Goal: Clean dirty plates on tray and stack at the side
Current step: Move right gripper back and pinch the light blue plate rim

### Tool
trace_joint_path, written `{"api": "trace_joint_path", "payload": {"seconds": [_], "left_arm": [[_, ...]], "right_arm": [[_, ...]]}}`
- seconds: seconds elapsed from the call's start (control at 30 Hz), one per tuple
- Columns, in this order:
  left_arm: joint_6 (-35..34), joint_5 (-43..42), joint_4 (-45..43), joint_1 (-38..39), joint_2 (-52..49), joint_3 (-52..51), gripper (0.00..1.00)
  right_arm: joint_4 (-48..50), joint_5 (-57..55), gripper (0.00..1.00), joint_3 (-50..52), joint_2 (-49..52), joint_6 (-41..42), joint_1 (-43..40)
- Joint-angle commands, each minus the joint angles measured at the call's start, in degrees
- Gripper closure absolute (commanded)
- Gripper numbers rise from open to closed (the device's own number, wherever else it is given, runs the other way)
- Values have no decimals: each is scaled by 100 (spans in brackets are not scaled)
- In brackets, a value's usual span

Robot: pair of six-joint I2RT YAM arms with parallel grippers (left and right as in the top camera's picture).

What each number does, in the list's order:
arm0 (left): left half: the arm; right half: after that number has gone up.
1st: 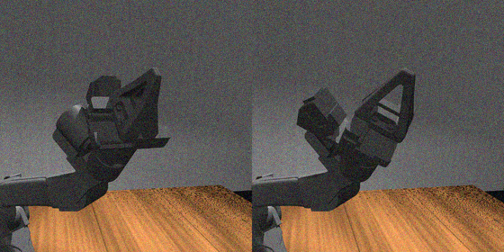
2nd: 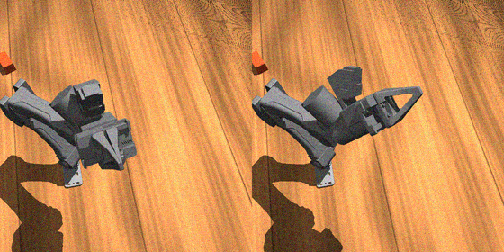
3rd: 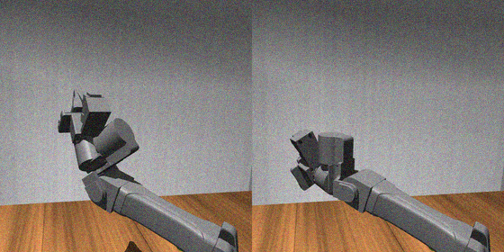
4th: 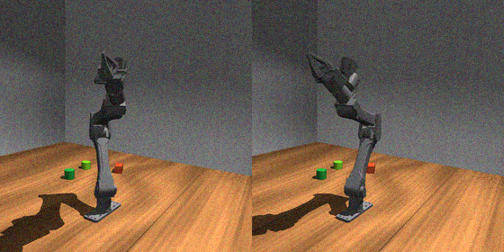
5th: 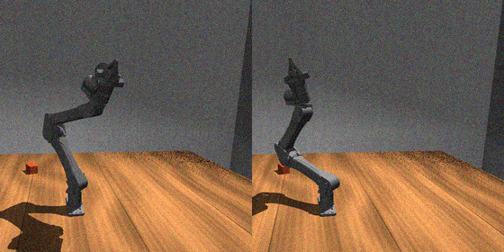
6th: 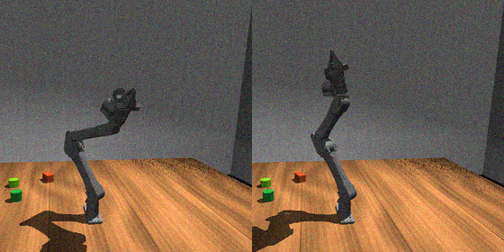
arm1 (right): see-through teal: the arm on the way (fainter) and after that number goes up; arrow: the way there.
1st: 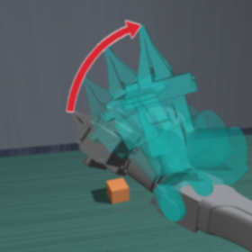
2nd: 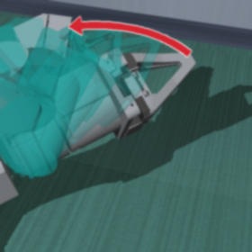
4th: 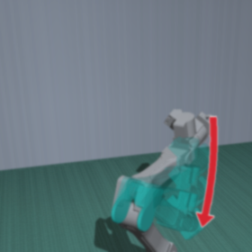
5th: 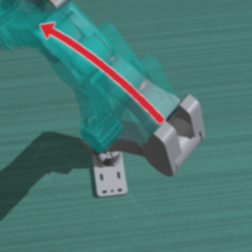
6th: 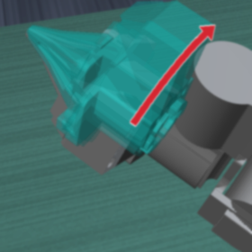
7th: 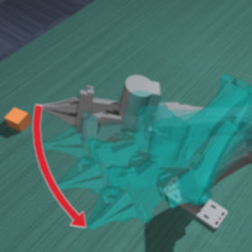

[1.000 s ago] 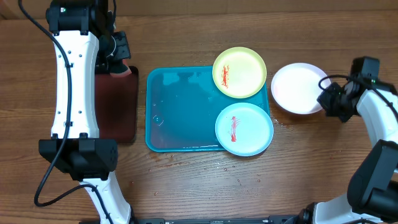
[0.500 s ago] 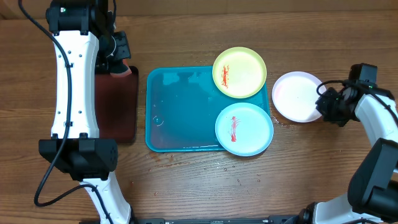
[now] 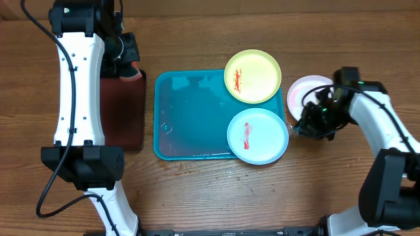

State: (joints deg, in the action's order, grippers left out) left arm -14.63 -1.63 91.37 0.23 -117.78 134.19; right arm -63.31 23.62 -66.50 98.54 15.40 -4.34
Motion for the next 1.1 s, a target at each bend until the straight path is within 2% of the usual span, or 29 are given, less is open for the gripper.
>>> {"api": "trace_joint_path", "payload": {"seconds": [0.0, 0.13, 0.63, 0.73, 0.77, 1.07], "left_arm": [[94, -118, -15, -20, 46, -22, 96], [94, -118, -15, -20, 46, -22, 96], [94, -118, -17, -20, 46, -22, 96], [94, -118, -17, -20, 46, -22, 96], [94, -118, -17, -20, 46, -22, 96], [94, -120, -15, -20, 46, -22, 96]], "right_arm": [[22, -382, 78, 199, -28, 116, 299], [0, -946, 78, 350, -28, 417, 557], [339, -944, 78, 835, -28, 566, 1152], [339, -940, 86, 837, -28, 566, 1152], [343, -933, 96, 837, -28, 566, 1152], [688, -409, 96, 824, -28, 564, 1510]]}}
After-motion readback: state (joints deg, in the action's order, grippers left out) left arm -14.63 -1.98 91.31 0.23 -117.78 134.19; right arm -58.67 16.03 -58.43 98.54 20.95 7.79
